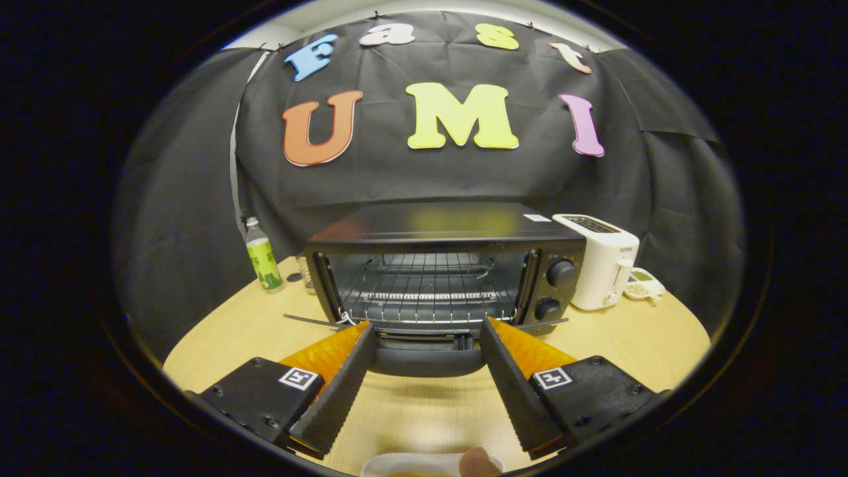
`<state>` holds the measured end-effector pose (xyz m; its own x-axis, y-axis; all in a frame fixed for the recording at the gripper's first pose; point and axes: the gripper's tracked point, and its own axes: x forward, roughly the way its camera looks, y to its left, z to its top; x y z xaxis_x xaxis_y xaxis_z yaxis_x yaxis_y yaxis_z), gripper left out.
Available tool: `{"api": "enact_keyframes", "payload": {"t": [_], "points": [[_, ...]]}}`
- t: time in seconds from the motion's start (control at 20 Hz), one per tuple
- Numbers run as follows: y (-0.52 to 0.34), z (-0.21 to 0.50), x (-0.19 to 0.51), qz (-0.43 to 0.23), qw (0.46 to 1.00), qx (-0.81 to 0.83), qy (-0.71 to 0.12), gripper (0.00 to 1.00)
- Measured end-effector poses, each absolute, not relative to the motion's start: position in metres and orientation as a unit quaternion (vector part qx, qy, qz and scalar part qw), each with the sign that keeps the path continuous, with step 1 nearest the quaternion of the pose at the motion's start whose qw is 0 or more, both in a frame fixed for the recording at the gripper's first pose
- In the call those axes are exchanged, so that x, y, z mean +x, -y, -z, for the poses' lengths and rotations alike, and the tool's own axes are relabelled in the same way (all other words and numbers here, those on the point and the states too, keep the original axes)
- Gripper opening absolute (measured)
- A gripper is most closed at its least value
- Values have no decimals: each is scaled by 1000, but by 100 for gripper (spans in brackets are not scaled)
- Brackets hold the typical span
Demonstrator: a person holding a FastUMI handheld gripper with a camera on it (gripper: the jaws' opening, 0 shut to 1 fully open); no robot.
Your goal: Open the toaster oven, put the food inside, and close the toaster oven door.
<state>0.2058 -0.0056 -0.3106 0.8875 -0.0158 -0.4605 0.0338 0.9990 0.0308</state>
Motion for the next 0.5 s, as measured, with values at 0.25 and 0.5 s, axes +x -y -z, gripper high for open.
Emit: {"api": "enact_keyframes", "payload": {"t": [0.25, 0.5], "points": [[4, 343, 177, 6, 955, 34, -293, 100], [4, 380, 166, -14, 933, 58, -356, 100]]}}
